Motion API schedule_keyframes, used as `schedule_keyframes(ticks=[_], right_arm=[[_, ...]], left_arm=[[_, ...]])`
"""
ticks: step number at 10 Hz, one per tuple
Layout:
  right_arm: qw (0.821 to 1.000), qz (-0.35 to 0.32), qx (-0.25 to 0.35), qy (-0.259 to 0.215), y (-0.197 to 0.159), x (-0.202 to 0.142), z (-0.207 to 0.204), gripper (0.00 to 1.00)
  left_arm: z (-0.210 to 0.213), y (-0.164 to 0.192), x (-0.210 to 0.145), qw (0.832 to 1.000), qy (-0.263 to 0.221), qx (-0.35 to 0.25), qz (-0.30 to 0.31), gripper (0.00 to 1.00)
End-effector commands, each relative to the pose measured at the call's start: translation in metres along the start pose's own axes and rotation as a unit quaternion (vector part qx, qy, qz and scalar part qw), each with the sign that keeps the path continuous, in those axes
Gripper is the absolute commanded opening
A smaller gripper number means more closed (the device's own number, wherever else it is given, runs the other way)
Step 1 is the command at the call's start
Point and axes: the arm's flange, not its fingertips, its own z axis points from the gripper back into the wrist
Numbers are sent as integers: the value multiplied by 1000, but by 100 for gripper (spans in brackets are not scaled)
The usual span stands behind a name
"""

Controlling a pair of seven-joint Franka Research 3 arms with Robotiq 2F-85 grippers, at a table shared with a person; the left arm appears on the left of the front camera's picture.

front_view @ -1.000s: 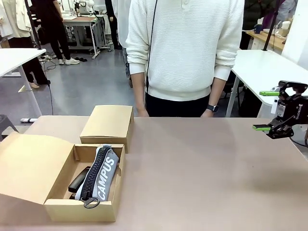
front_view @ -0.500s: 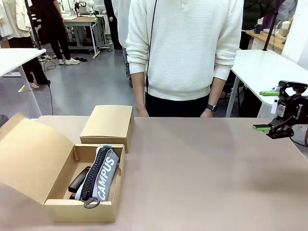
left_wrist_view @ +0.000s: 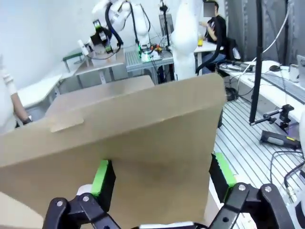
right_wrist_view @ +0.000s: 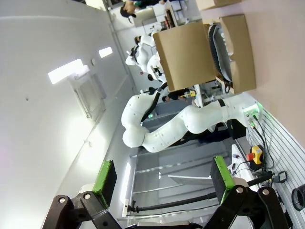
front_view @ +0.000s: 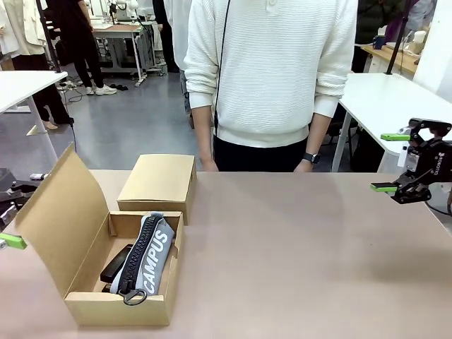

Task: Place items inside the box.
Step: Close the lid of the Mailer Box closest to the robot.

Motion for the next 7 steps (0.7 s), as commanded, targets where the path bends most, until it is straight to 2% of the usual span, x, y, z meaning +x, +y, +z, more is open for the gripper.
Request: schedule_keyframes(ticks=[1,7], right_arm=[[1000,-4,-4,6,4,-2,2,100],[1000,-4,-4,6,4,-2,2,100]], left_arm=[[-52,-30,10,1000,-18,-13,0,100],[-133,-46,1,997,-43,-58,-5,100]])
